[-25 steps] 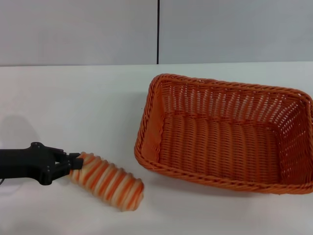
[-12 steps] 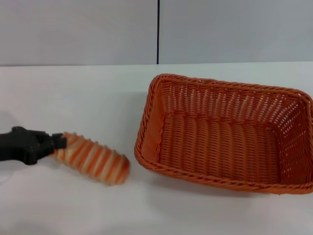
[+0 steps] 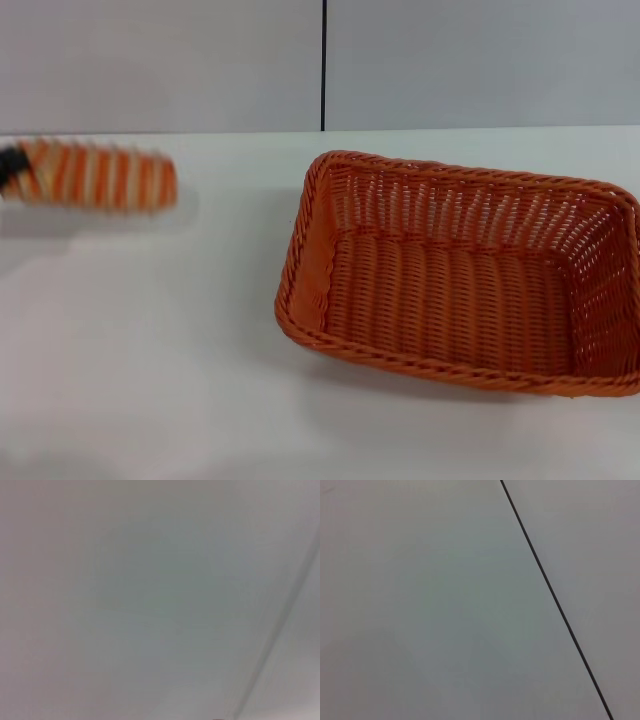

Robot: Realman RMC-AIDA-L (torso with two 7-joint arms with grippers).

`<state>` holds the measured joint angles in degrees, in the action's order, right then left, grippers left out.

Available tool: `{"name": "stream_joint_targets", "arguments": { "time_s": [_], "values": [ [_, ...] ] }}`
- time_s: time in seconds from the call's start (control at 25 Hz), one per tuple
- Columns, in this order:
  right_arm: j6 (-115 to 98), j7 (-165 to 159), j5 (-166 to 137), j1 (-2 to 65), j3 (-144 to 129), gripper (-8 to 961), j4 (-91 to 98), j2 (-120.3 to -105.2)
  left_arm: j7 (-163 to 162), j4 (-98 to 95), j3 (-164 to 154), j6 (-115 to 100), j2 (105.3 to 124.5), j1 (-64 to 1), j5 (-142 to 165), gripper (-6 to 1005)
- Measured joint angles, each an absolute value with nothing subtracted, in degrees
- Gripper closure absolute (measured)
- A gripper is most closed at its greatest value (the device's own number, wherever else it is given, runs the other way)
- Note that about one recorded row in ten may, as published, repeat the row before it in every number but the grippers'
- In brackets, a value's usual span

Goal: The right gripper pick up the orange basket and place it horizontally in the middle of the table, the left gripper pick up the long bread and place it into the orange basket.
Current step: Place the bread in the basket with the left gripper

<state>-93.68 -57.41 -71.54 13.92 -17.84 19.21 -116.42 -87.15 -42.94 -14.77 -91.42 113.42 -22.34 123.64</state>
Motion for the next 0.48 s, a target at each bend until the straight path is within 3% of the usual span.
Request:
{"name": "stream_joint_targets", "arguments": {
  "time_s": [0.08,0.2,0.28,0.32,0.48],
  "values": [
    [-93.7,-57.43,-71.54,13.87,-17.83,438,19.21,-116.46,-87.27,-41.94,-10.68,-90.65,113.74,-23.04,121.1,901],
    [-93.84,-57.49,-71.54,13.87,-17.84,438,19.21,-116.52,-87.34,-40.07,-11.07,-91.28,116.03,-24.47,112.71,902],
    [-94.0,-57.5,-71.54,13.88,-17.85,438,19.21,-116.64,-87.34,-40.07,-11.07,-91.28,116.03,-24.47,112.71,903],
    [-94.02,-57.5,-71.54,13.88,-17.83,438,19.22,-116.67,-86.24,-37.91,-13.36,-91.7,117.91,-26.02,109.62,904],
    [-94.02,-57.5,-71.54,13.89,-17.56,438,19.15,-116.74,-82.95,-29.72,-18.38,-92.39,118.0,-28.91,107.18,905]
  ]
}}
